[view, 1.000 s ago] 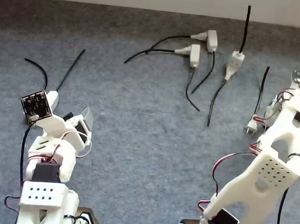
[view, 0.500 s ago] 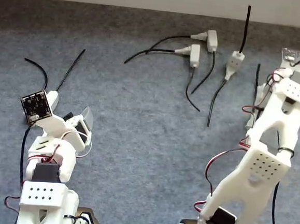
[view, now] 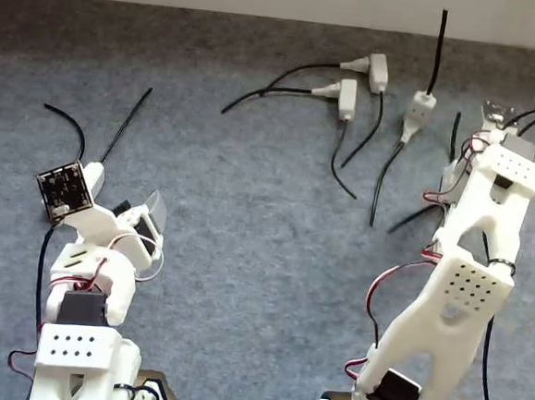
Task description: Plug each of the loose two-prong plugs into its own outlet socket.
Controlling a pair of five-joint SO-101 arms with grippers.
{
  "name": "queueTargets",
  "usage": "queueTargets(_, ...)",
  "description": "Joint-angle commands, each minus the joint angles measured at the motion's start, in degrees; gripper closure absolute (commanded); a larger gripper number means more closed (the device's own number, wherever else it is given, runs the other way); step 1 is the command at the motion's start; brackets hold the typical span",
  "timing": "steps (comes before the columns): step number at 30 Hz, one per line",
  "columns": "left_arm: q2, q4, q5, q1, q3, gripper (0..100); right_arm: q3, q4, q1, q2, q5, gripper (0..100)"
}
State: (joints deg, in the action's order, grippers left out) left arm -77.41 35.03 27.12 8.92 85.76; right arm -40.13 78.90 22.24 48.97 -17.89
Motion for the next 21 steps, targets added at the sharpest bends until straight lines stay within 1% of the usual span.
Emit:
queueTargets(1, -0.57, -1.14, -0.35, -0.84, -0.31, 81, -2.68, 0.4, 0.31, 0.4, -1.49, 85.2)
queueTargets(5, -0.57, -1.14, -0.35, -0.84, -0.31, 81, -2.68, 0.4, -0.13, 2.33, -1.76, 87.5)
queueTargets(9, -0.57, -1.14, -0.35, -0.84, -0.31, 81, -2.68, 0.48, -0.48, 2.42, -1.49, 99.8)
queueTargets(11, -0.57, -1.14, -0.35, -0.84, -0.31, 81, -2.68, 0.48, -0.57, 2.42, -1.49, 98.1)
queueTargets(18, -0.57, -1.23, -0.35, -0.84, -0.31, 81, -2.77, 0.57, -0.75, 0.4, -1.49, 99.1)
queueTargets(21, -0.57, -1.32, -0.35, -0.84, -0.31, 81, -2.86, 3.38, -2.24, -3.38, -1.49, 99.1)
